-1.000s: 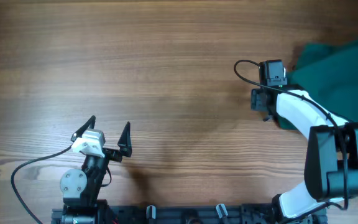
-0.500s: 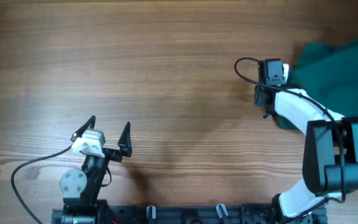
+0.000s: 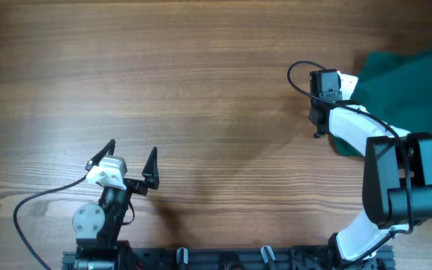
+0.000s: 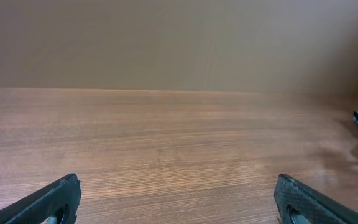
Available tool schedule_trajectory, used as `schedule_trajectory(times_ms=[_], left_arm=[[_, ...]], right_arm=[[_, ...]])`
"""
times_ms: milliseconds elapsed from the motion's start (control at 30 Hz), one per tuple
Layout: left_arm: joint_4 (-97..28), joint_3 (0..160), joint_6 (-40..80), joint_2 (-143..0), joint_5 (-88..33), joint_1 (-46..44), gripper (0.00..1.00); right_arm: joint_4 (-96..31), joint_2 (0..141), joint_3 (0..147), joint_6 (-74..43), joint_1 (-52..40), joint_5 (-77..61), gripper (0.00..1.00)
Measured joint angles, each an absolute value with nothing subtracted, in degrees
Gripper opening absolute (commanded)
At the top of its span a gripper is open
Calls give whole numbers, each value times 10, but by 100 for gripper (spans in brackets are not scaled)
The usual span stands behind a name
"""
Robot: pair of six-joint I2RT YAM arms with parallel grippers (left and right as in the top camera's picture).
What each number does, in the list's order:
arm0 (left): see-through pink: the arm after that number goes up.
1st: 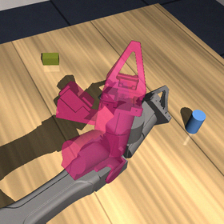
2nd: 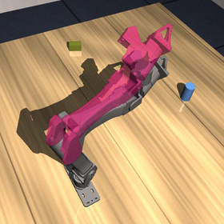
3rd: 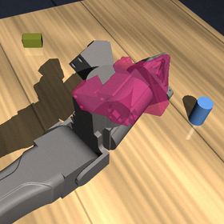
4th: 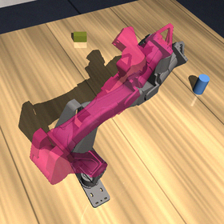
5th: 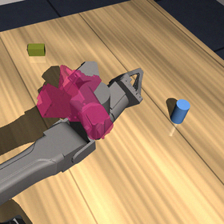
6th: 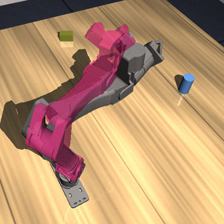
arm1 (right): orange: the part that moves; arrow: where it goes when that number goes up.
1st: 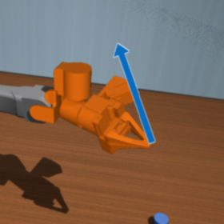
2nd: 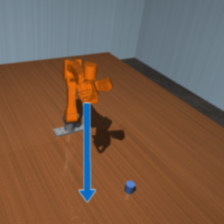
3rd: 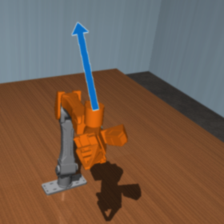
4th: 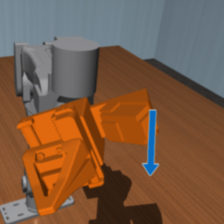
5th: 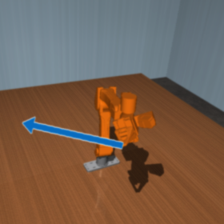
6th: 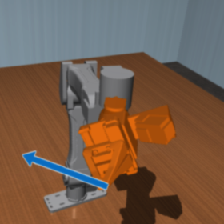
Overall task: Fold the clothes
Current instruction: 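Pull the green garment leftward with the right gripper, spreading it out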
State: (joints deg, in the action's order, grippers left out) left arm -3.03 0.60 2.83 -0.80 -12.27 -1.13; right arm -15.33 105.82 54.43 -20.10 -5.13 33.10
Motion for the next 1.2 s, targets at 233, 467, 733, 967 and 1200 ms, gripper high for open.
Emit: schedule_trajectory(times_ms=[233,467,733,967,1200], left_arm=[[-30,6,28,-8,-123,-11,100],[-30,6,28,-8,-123,-11,100],[-30,6,28,-8,-123,-11,100],[-30,6,28,-8,-123,-11,100],[-30,6,28,-8,-123,-11,100]], right_arm=[[-151,1058,544,-217,-51,347,22],[-151,1058,544,-223,-51,352,4],[-156,1007,544,-223,-51,314,4],[-158,887,544,-223,-54,223,4],[-158,820,544,-232,-144,184,4]])
